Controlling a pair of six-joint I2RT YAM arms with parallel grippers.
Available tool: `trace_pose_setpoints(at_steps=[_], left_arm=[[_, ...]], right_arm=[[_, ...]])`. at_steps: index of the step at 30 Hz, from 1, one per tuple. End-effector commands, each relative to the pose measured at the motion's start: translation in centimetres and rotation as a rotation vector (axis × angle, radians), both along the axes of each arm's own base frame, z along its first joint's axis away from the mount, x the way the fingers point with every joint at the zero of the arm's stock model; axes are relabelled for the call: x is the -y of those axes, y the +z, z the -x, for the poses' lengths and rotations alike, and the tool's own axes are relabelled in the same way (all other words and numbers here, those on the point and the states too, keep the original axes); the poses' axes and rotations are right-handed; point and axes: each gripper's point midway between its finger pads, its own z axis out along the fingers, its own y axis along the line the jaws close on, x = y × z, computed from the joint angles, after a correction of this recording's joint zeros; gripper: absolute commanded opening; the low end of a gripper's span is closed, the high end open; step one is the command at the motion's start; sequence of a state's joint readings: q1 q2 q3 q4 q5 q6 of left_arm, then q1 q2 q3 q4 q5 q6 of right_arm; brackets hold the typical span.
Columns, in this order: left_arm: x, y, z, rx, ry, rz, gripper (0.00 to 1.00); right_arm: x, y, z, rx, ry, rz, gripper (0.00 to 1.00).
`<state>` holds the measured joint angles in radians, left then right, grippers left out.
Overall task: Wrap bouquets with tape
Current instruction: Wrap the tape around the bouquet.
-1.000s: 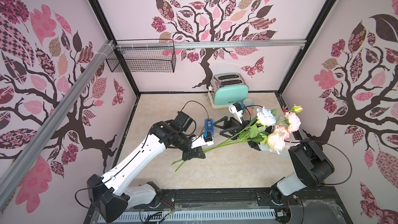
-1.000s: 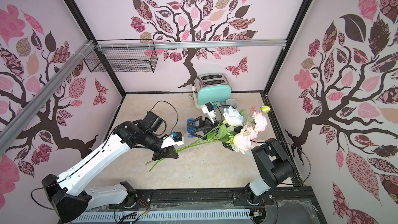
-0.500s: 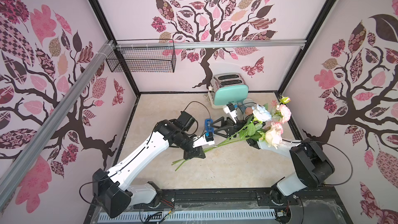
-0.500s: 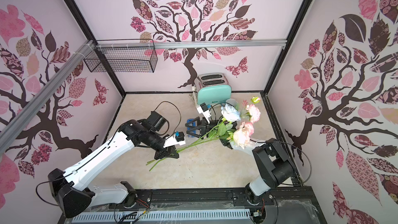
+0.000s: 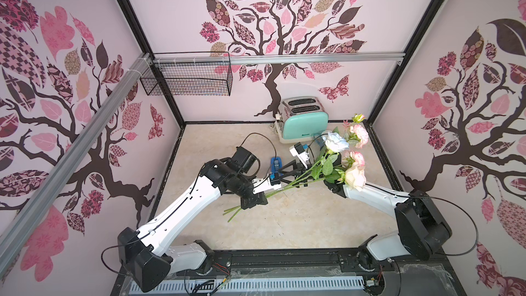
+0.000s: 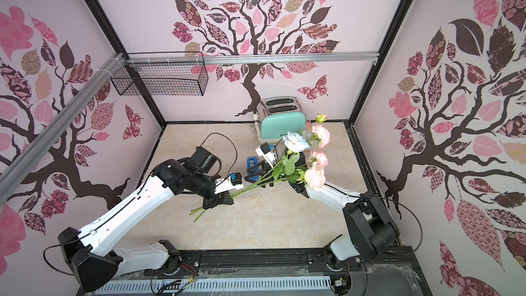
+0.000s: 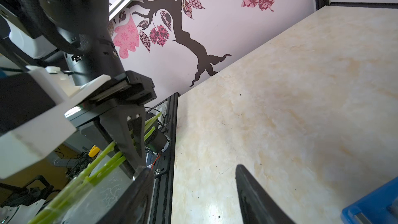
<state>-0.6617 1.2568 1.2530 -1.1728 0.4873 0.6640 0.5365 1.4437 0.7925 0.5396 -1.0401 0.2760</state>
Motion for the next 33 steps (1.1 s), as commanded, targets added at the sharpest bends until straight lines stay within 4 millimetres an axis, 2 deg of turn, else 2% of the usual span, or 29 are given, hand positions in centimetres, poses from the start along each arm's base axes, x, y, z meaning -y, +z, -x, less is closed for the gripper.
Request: trace_pose_setpoints(at_steps=[1, 7, 11, 17, 21, 26, 30, 33], left_arm=[[0.2, 0.7, -0.7, 0.06, 0.014, 0.022, 0.0], [0.0, 0.4, -2.2, 0.104, 0.079, 0.004, 0.0], [0.5, 0.2, -2.5, 0.083, 0.089, 0.007, 0.0], [0.5, -0.5, -2.5, 0.071, 0.087, 0.003, 0.0], [0.4, -0.3, -2.6, 0.086, 0.098, 0.009, 0.0], [0.8, -0.6, -1.6, 0.021, 0.069, 0.032, 0.0], [0.9, -0.8, -1.2, -0.006, 0.054, 0.03, 0.0], [0.9, -0.2, -1.3, 0.006, 0.048, 0.035, 0.0]], right_arm=[[0.2, 1.3, 1.1, 0.067, 0.009, -0.029, 0.64], [-0.1, 1.9, 3.2, 0.062, 0.059, -0.106, 0.66], [-0.4, 2.2, 4.0, 0.05, 0.072, -0.146, 0.65], [0.4, 4.0, 3.6, 0.041, 0.0, -0.287, 0.66], [0.6, 4.8, 4.3, 0.019, 0.052, -0.362, 0.69], [0.8, 5.9, 5.2, 0.025, 0.116, -0.422, 0.68], [0.8, 5.8, 5.8, 0.038, 0.149, -0.41, 0.69], [1.0, 5.4, 6.5, 0.03, 0.175, -0.392, 0.75]])
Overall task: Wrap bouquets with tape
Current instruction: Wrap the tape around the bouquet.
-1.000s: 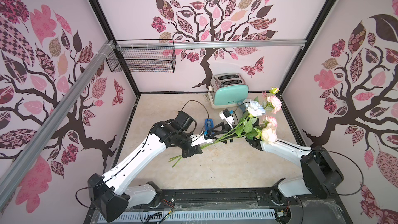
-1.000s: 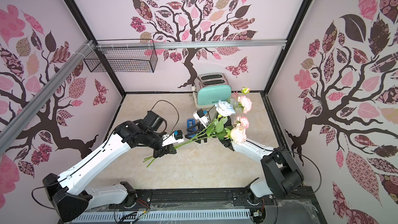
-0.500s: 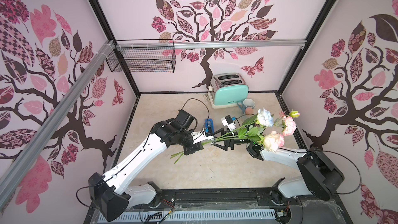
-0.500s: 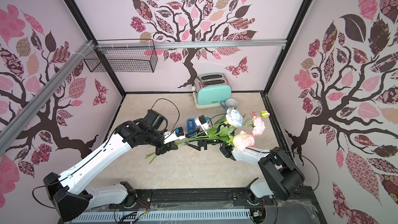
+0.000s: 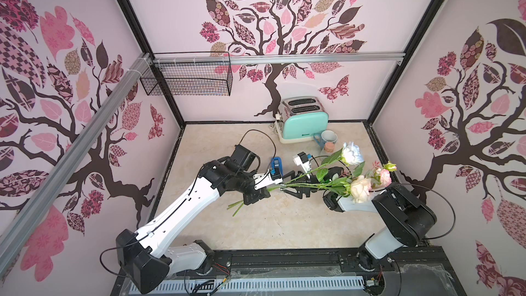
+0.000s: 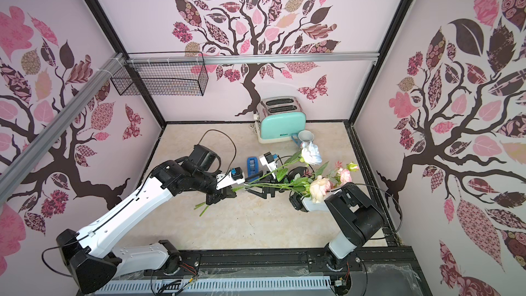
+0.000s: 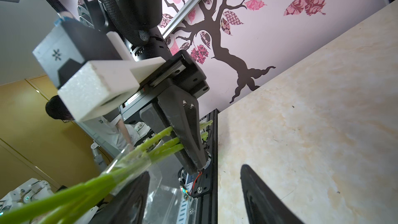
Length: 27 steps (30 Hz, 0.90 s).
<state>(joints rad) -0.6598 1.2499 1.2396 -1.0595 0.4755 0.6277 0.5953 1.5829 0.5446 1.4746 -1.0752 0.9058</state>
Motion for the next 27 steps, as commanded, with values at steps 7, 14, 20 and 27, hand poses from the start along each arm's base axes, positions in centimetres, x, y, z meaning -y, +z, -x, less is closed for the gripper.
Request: trace_pose_setpoints(at_steps=[7, 14, 20, 27], left_arm=[[-0.1, -1.7, 0.7, -0.102, 0.002, -0.034, 0.0], [0.3, -2.0, 0.7, -0.119, 0.008, -0.021, 0.0], [0.3, -3.1, 0.2, -0.142, 0.036, -0.044, 0.0], [-0.1, -2.9, -1.2, -0.072, 0.083, -0.067, 0.0]], right_arm=[[1.0, 4.6, 2.4, 0.169, 0.057, -0.141, 0.77], [0.6, 4.7, 1.7, 0.131, 0.033, -0.151, 0.79], [-0.2, 4.6, 0.0, 0.032, -0.02, -0.171, 0.81], [-0.3, 4.2, -1.2, -0.025, -0.058, -0.172, 0.87]])
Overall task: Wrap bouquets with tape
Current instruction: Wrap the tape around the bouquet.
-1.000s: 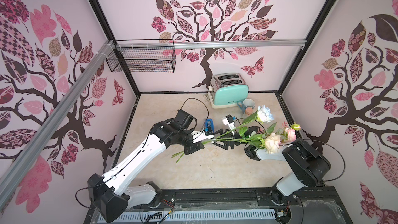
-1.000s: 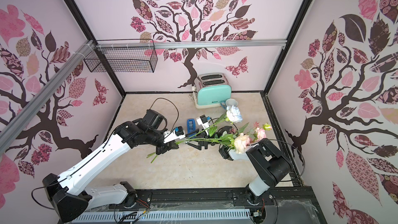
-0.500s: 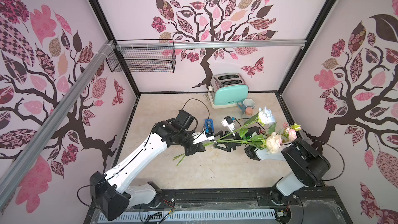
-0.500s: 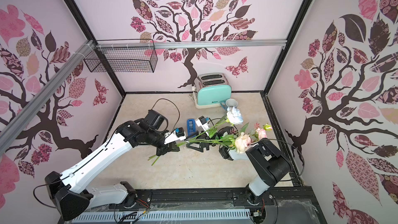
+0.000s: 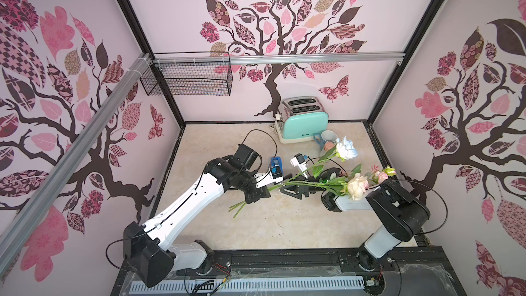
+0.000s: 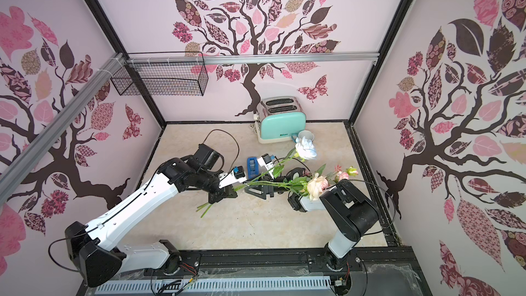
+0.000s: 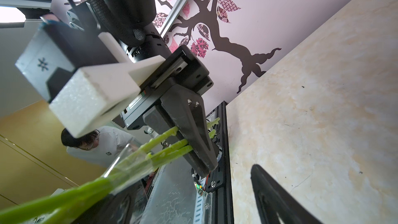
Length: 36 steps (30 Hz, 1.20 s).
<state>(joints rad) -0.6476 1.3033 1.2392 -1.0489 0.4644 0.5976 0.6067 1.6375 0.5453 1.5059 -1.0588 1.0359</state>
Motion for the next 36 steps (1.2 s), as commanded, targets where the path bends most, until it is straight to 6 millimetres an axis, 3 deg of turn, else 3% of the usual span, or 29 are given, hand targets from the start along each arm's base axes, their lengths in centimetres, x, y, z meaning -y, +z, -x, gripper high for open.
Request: trace_pose_setpoints(at_steps=[1, 5, 9, 12, 16, 22, 26, 29, 36], left_arm=[[-0.2, -1.3, -0.2, -0.019, 0.038, -0.034, 0.0], [-0.8, -1.1, -0.5, 0.012, 0.055, -0.046, 0.0], [-1.4, -0.9, -0.7, 0.053, 0.073, -0.057, 0.0], [-1.9, -1.0, -0.7, 0.09, 0.068, -0.066, 0.0], [-2.3, -0.9, -0.5, 0.115, 0.044, -0.073, 0.0], [-3.1, -0.4, -0.3, 0.184, 0.048, -0.068, 0.0], [-3.5, -0.2, -0.3, 0.203, 0.063, -0.072, 0.0], [-3.7, 0.0, -0.3, 0.215, 0.076, -0.067, 0.0], [-4.1, 1.5, -0.7, 0.244, 0.135, -0.045, 0.0]], right_arm=[[0.3, 5.5, -1.2, 0.111, -0.1, -0.196, 0.87], [0.0, 3.5, -3.0, 0.022, -0.123, -0.114, 0.93], [1.6, 1.4, -5.7, -0.025, -0.208, -0.042, 1.0], [3.3, 1.0, -7.4, -0.044, -0.251, -0.021, 1.0], [3.6, 0.5, -8.8, -0.037, -0.268, 0.049, 1.0], [5.1, -2.3, -13.7, 0.029, -0.519, 0.384, 1.0], [8.9, -4.3, -17.9, 0.044, -0.776, 0.619, 1.0], [11.5, -4.1, -19.7, 0.052, -0.901, 0.698, 1.0], [19.7, -2.5, -22.4, -0.085, -1.113, 0.649, 1.0]])
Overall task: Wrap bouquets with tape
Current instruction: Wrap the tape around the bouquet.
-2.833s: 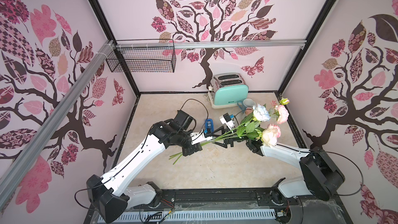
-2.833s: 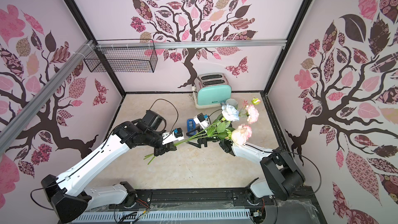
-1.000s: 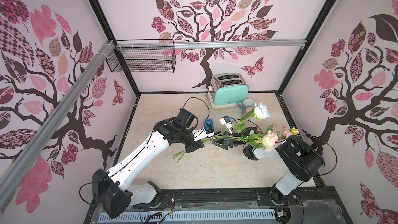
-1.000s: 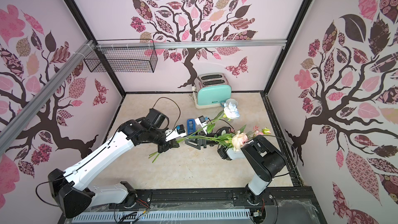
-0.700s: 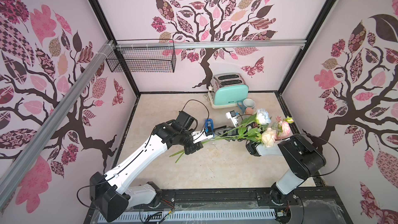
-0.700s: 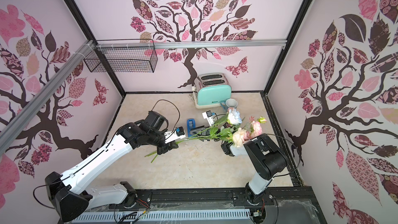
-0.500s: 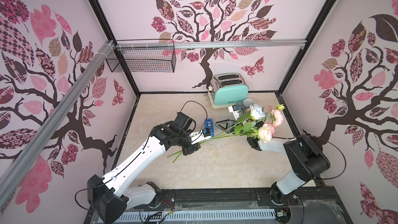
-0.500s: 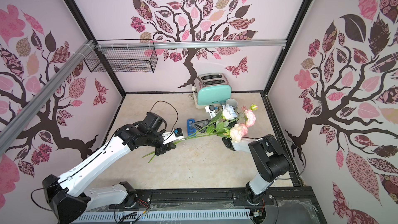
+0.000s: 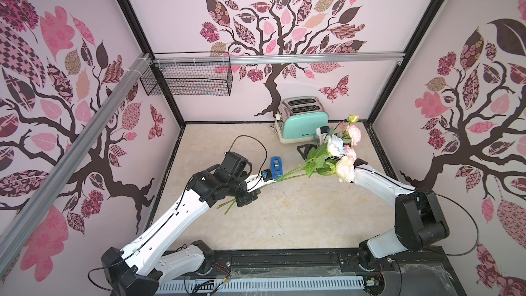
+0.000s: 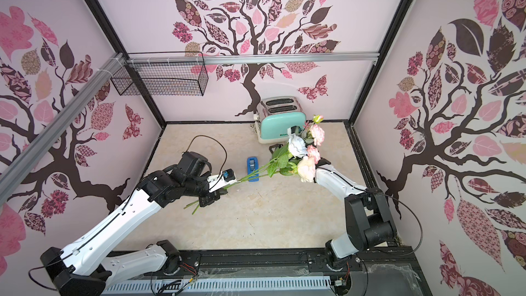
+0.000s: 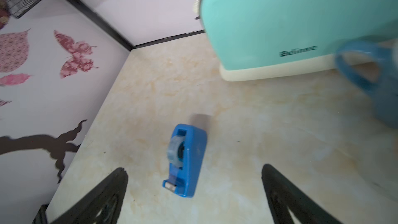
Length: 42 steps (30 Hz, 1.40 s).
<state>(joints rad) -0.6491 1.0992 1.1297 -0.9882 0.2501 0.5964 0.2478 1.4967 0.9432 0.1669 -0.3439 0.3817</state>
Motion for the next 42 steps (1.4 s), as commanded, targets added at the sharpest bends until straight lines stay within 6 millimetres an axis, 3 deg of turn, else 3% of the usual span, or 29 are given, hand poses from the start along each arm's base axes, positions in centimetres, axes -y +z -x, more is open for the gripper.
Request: trace_pose_setpoints(at_steps=[1, 9, 15, 19, 22, 26, 28, 31, 35, 39, 42], left_arm=[[-0.3, 0.7, -0.2, 0.018, 0.034, 0.025, 0.0], [0.0, 2.9, 0.6, 0.05, 0.02, 0.101, 0.0], [-1.1, 0.7, 1.2, 0.008, 0.018, 0.012, 0.0], [-1.5, -0.1, 0.7, 0.003, 0.052, -0.018, 0.0], [-1.6, 0.8, -0.1, 0.041, 0.089, 0.001, 0.0], [-1.5, 3.2, -0.6, 0.079, 0.14, 0.074, 0.0], [-1.1, 5.0, -0.5, 0.092, 0.153, 0.139, 0.0], [-0.1, 8.6, 0.2, 0.114, 0.136, 0.276, 0.0], [1.4, 11.4, 1.1, 0.09, 0.089, 0.41, 0.0], [3.4, 13.2, 1.7, 0.033, 0.024, 0.527, 0.0], [4.5, 14.1, 2.4, -0.014, -0.035, 0.585, 0.0]], right_arm=[[4.8, 2.2, -0.8, 0.022, -0.141, 0.014, 1.0], [9.6, 3.7, -1.7, 0.038, -0.278, 0.054, 1.0], [11.5, 7.8, -3.0, 0.093, -0.329, 0.052, 1.0], [12.2, 11.6, -3.1, 0.171, -0.362, 0.044, 1.0], [14.4, 12.7, -2.9, 0.186, -0.45, 0.073, 1.0], [19.8, 11.8, -1.9, 0.153, -0.561, -0.091, 1.0], [20.5, 11.6, -0.9, 0.186, -0.581, -0.085, 1.0], [19.0, 10.3, 0.4, 0.214, -0.507, -0.105, 0.98], [14.6, 8.2, 2.4, 0.21, -0.319, -0.175, 0.9], [7.4, 7.3, 5.0, 0.224, -0.062, -0.156, 0.8], [1.1, 8.9, 9.3, 0.345, 0.235, -0.277, 0.68]])
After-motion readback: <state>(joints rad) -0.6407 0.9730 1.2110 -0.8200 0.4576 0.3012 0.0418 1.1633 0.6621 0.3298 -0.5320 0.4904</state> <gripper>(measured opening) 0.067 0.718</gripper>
